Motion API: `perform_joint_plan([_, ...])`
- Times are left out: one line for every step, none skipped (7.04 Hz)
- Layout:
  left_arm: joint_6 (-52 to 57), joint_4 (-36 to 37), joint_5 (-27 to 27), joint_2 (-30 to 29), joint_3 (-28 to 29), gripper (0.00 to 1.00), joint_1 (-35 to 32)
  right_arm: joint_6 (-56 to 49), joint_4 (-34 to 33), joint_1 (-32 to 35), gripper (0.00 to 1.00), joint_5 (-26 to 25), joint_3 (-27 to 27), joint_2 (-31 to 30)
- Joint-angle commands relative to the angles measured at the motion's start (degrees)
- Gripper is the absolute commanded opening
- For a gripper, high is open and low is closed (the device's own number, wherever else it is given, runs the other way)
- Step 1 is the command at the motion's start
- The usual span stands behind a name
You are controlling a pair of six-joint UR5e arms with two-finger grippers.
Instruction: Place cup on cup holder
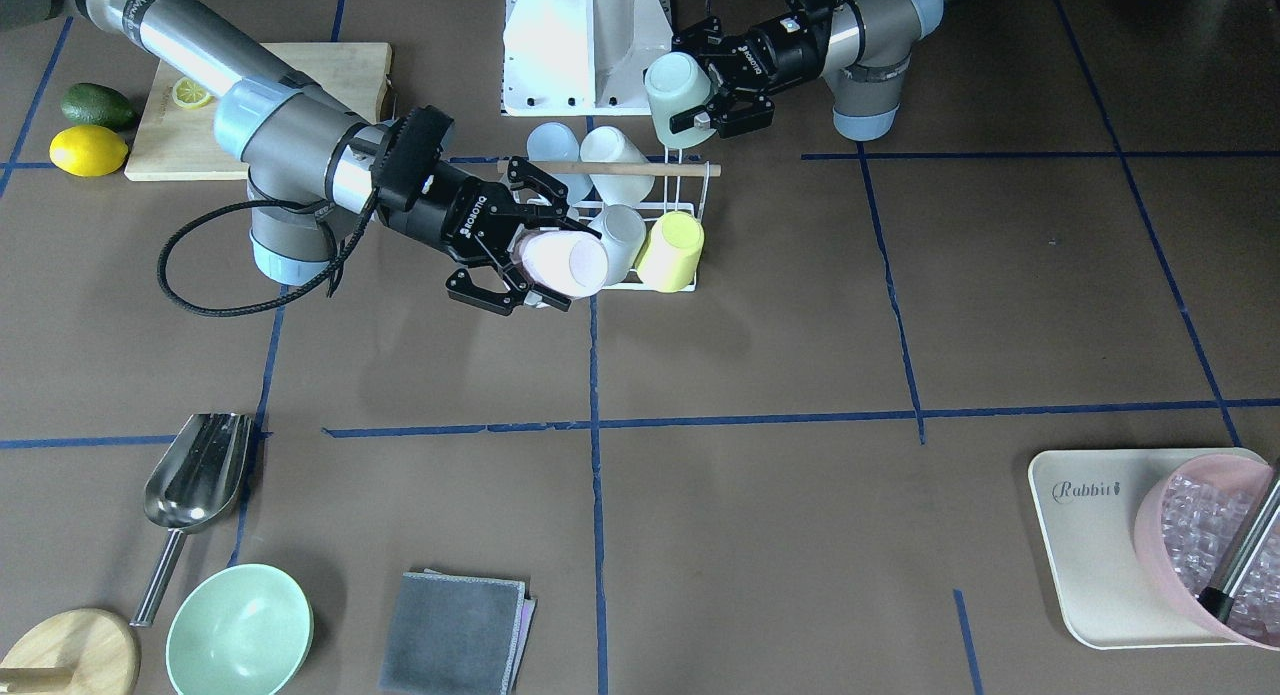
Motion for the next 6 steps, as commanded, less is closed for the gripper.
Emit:
perform_joint_plan([-0.04, 0.0, -0.03, -0.78, 2.32, 0.07, 0.17, -2.04, -0.14, -3.69, 0.0, -0.58, 0.69, 0.03])
perform_joint_plan([-0.04, 0.0, -0.03, -0.78, 2.85, 0.07, 0.35, -2.04, 0.03, -5.28, 0.0, -0.58, 0.7, -0.32])
perform_joint_plan([0.05, 0.0, -0.03, -0.69, 3.47, 0.08, 0.35, -1.78, 0.2, -6.78, 0.0, -0.32, 0.7, -0.58])
perform_joint_plan([0.05, 0.0, 0.05, -0.69, 3.47, 0.08, 0.26, -1.69, 0.12, -7.05, 0.0, 0.12, 0.78, -1.19])
perform_joint_plan([0.05, 0.0, 0.05, -0.69, 3.47, 0.12, 0.26, -1.69, 0.12, -7.23, 0.0, 0.56, 1.57, -1.98])
perform_joint_plan([0.14, -0.09, 0.05, -0.69, 3.21, 0.34, 0.09, -1.6, 0.03, -7.14, 0.0, 1.08, 3.4, -3.73])
